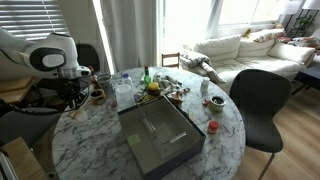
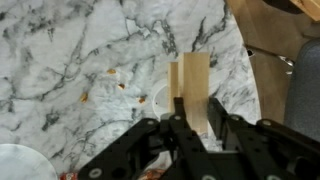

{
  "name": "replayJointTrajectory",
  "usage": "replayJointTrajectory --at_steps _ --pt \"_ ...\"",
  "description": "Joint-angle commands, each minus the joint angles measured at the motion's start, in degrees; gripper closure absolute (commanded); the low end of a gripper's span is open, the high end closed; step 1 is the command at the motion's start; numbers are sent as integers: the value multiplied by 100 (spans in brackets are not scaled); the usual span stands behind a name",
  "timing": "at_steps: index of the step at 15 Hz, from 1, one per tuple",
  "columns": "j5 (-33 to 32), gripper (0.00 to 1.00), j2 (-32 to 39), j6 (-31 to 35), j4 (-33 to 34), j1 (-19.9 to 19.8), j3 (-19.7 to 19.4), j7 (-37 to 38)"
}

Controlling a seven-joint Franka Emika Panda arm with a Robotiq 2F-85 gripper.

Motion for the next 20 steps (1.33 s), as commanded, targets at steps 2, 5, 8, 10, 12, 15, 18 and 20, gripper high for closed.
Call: replayJointTrajectory --at_steps 2,5,8,10,12,15,18,20 --pt "-82 93 -77 252 -182 -1 -13 116" --pt "-122 93 -59 274 -188 -4 -14 161" --pt "-164 93 -47 292 -204 -10 -18 228" --pt "-195 93 -45 310 -212 -11 -20 271" --pt "-218 93 -37 350 -211 -9 -17 313" --pt "-276 93 -50 382 -218 -14 -20 388" --pt "-280 93 -30 361 -201 -16 -25 425" --pt "-292 93 -10 355 -185 -15 -27 418"
